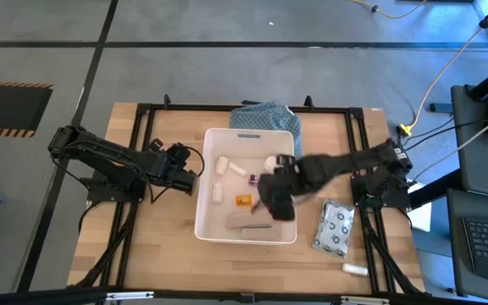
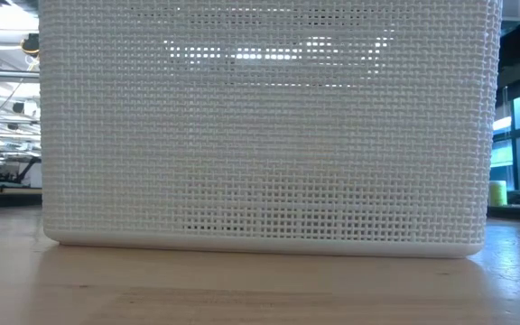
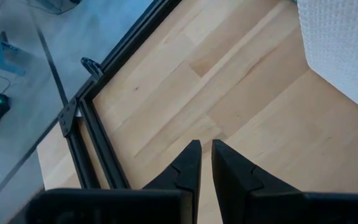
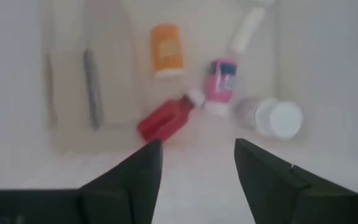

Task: Pick & place medical supplies in basket/bin
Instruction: Put the white rolled gauze into the white bin

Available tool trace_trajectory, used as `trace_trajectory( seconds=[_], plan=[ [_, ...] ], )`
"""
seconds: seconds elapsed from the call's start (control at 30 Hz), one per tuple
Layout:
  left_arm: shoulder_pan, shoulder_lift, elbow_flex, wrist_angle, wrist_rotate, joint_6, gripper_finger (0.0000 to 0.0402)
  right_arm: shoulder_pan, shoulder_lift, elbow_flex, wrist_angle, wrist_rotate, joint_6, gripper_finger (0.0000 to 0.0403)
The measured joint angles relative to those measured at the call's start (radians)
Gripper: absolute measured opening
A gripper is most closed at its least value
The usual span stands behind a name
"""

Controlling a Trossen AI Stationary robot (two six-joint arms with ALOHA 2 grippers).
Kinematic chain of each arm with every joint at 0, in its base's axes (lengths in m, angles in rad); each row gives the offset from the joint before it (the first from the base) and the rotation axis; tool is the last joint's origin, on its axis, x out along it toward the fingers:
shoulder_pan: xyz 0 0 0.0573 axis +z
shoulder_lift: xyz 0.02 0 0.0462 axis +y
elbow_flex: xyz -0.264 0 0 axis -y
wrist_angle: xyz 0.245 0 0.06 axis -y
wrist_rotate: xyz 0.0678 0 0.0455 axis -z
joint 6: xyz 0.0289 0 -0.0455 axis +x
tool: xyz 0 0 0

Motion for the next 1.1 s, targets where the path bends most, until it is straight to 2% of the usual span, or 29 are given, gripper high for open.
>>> trace_trajectory(
  seconds=[0.23, 0.33, 0.43, 0.57, 0.7, 0.8, 0.9, 1.0, 1.1],
  plan=[
    [0.000, 0.000, 0.000, 0.000, -0.022, 0.019, 0.0029, 0.177, -0.013, 0.000, -0.003, 0.207, 0.110, 0.0200],
    [0.000, 0.000, 0.000, 0.001, -0.049, 0.014, 0.0029, 0.236, -0.050, 0.001, -0.001, 0.224, 0.171, 0.0200],
    [0.000, 0.000, 0.000, 0.003, -0.050, 0.012, 0.0029, 0.306, -0.086, 0.002, -0.077, 0.227, 0.300, 0.0200],
    [0.000, 0.000, 0.000, 0.003, -0.050, 0.016, 0.0029, 0.402, -0.126, 0.002, -0.228, 0.166, 0.563, 0.0200],
    [0.000, 0.000, 0.000, 0.003, -0.050, 0.019, 0.0029, 0.496, -0.167, -0.030, -0.193, 0.023, 0.694, 0.0200],
    [0.000, 0.000, 0.000, 0.003, -0.054, 0.019, 0.0027, 0.563, -0.166, -0.037, -0.219, 0.000, 0.907, 0.0200],
    [0.000, 0.000, 0.000, 0.003, -0.057, 0.019, 0.0027, 0.622, -0.157, -0.054, -0.214, 0.010, 1.004, 0.0200],
    [0.000, 0.000, 0.000, 0.003, -0.057, 0.022, 0.0028, 0.671, -0.142, -0.132, -0.214, 0.002, 1.065, 0.0200],
    [0.000, 0.000, 0.000, 0.003, -0.056, 0.022, 0.0028, 0.701, -0.144, -0.258, -0.193, -0.058, 1.174, 0.0200]
  ],
)
